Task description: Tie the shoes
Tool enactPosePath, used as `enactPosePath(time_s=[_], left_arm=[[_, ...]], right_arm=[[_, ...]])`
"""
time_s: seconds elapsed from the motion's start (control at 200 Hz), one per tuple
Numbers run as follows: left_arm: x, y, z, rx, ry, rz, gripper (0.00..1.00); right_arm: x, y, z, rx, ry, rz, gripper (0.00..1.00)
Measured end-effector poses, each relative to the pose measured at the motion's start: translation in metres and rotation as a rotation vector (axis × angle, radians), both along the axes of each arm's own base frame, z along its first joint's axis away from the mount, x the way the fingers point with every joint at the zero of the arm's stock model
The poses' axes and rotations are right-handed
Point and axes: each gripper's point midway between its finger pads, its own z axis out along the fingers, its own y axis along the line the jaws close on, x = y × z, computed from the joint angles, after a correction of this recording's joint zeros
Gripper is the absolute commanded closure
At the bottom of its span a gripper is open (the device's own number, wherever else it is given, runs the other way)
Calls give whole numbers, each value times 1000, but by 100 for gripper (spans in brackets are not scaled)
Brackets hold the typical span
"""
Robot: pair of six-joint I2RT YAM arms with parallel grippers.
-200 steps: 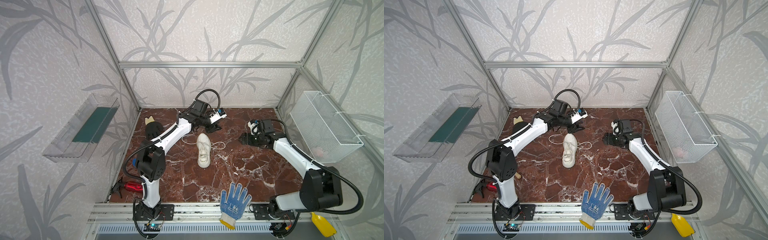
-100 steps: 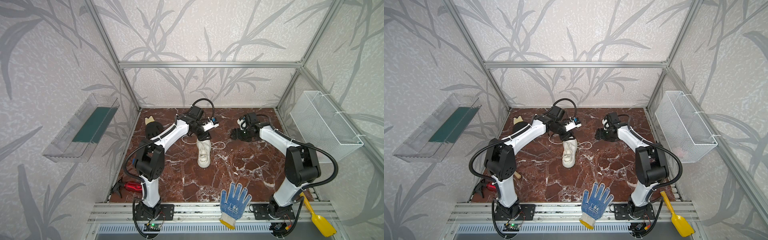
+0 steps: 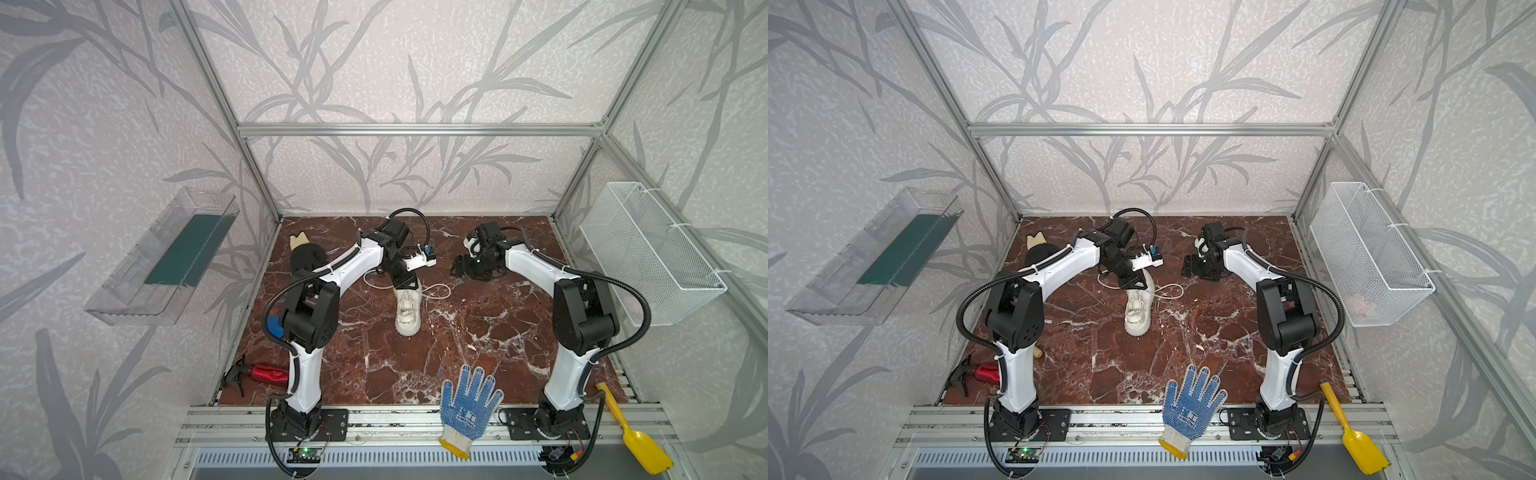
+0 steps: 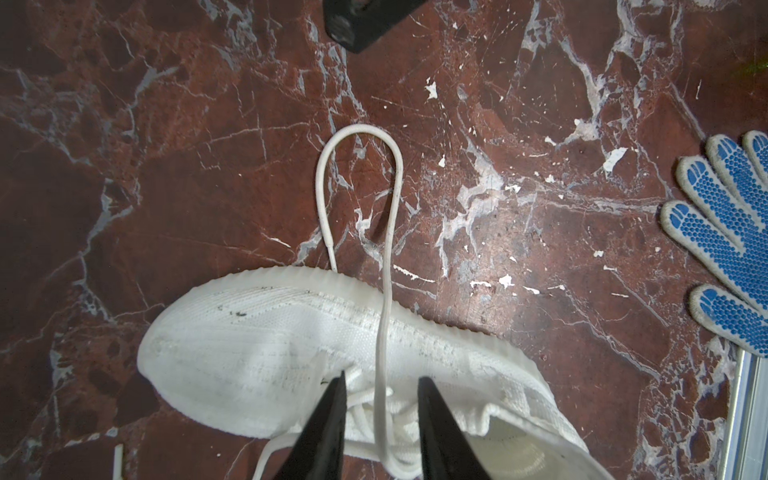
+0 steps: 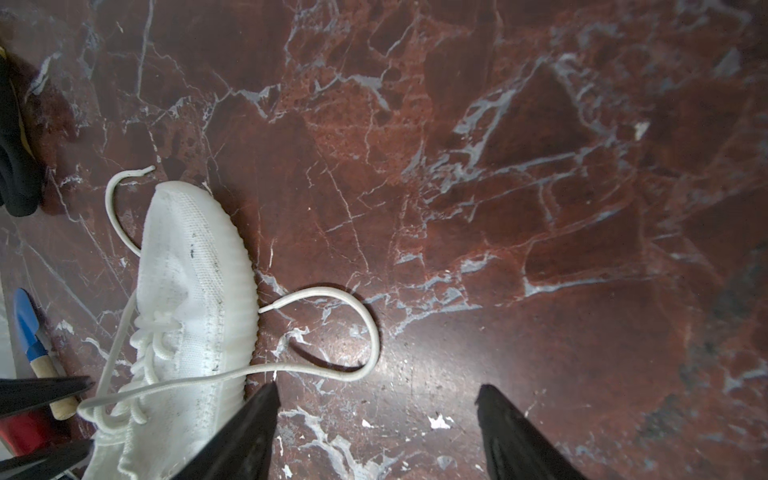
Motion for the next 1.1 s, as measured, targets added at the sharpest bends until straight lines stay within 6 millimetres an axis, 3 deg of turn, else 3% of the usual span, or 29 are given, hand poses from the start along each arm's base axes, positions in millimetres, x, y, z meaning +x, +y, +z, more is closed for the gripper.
enactPosePath(time_s=[0.16, 0.29, 0.49, 0.63, 0.85, 1.1], left_arm=[[-2, 1, -5, 10, 14, -12, 75], [-1, 0, -8, 15, 17, -19, 84], [-1, 1, -9, 20, 21, -19, 94], [-1, 1, -9, 21, 21, -18, 100], [-1, 2, -10, 26, 20, -16, 100], [1, 3, -9, 33, 14, -8, 100]], right_arm=[[1, 12, -3, 23, 14, 18, 29], [-2, 27, -13, 42, 48, 43, 39], [-7, 56, -18, 84, 81, 86, 68], [-10, 69, -18, 100, 91, 109, 82], [-11, 72, -29, 103, 118, 113, 93], [-17, 75, -49, 91, 168, 120, 96]])
